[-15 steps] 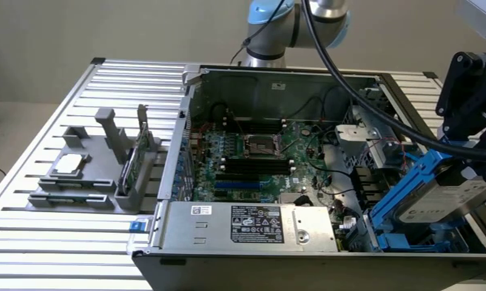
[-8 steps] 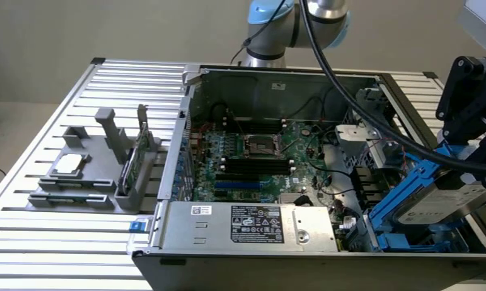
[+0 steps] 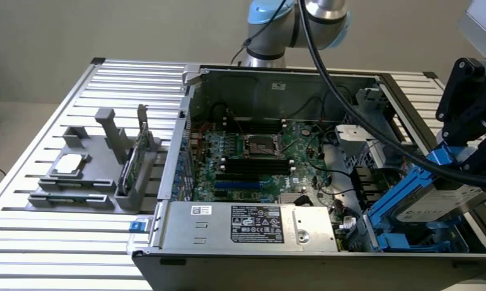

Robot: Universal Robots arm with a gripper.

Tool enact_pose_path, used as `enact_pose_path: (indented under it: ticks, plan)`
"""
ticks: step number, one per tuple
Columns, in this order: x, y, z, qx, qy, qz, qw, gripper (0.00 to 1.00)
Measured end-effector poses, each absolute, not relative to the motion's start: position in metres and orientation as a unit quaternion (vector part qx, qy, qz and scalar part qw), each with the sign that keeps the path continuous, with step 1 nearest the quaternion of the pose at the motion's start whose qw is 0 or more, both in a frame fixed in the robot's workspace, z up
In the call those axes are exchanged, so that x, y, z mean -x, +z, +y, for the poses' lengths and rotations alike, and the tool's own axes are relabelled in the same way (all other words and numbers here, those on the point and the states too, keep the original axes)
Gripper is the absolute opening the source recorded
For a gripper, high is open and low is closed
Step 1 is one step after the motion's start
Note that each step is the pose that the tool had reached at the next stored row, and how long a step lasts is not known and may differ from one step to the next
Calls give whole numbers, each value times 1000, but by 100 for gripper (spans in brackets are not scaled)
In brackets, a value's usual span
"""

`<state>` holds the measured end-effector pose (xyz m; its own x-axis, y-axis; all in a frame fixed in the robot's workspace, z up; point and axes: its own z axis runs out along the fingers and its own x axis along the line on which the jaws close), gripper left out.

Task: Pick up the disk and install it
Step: 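Insert the disk into the insertion slot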

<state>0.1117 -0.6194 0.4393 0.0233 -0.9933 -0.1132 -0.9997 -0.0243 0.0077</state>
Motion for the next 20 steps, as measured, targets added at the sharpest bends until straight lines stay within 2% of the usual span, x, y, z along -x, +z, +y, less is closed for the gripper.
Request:
enact_pose_path:
  ticks: [18,19,20]
  plan:
    - [-112,430,-624,714,48,697,42,33]
    - [-112,430,-624,714,48,697,42,34]
    - [-112,430,-624,714,48,697,42,40]
